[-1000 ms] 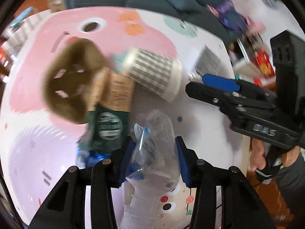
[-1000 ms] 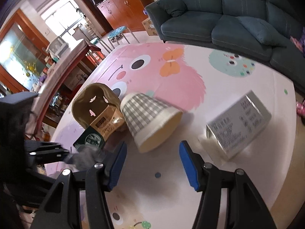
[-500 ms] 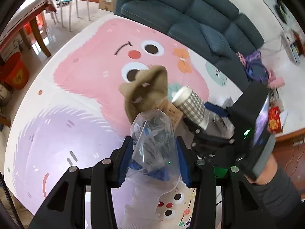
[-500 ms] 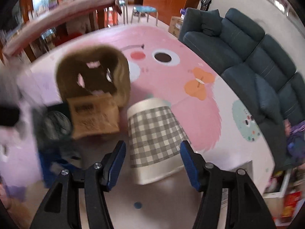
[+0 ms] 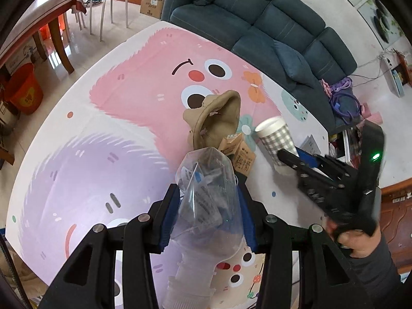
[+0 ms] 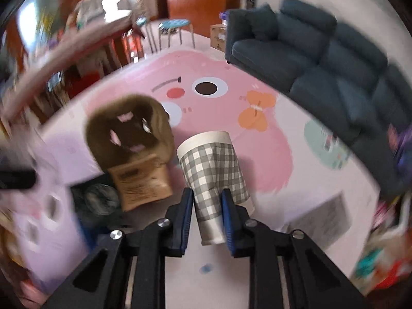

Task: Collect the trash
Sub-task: 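Grasp the checkered paper cup with the right tool while the left holds the bottle, then carry the bottle and checkered cup over the trash bin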

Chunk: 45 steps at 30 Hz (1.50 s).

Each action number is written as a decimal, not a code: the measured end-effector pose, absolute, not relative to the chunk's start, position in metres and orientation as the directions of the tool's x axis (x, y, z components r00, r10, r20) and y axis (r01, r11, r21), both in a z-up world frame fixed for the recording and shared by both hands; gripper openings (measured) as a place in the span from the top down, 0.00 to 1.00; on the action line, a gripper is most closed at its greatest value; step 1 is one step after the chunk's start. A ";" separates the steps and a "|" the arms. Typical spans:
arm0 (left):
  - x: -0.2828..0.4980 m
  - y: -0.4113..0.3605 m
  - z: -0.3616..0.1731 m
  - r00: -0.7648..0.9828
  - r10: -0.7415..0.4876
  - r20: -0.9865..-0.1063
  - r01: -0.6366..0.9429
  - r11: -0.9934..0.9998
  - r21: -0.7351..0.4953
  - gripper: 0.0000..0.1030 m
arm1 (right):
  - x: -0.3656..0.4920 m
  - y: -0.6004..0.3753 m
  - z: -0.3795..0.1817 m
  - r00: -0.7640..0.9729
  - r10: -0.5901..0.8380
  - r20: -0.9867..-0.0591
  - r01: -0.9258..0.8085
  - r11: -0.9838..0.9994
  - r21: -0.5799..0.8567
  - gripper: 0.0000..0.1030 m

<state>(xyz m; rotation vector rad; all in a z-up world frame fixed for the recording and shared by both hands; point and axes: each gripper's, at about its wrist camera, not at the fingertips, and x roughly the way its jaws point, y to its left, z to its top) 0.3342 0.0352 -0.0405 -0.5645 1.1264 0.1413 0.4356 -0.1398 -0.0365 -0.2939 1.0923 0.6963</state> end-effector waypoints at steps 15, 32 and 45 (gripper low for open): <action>0.227 0.032 -0.011 0.464 -0.270 -0.844 -0.125 0.923 -0.364 0.58 | 0.268 -0.192 0.010 0.286 0.516 -0.808 -0.316 0.846 0.429 0.82; 0.048 0.060 -0.015 0.340 -0.428 -0.837 0.206 0.903 -0.378 0.58 | -0.005 -0.137 0.005 0.344 0.456 -0.821 -0.014 0.876 0.481 0.82; -0.018 0.033 -0.112 0.224 -0.415 -0.882 0.119 0.910 -0.397 0.58 | -0.055 -0.152 -0.115 0.166 0.440 -0.882 0.119 0.879 0.461 0.81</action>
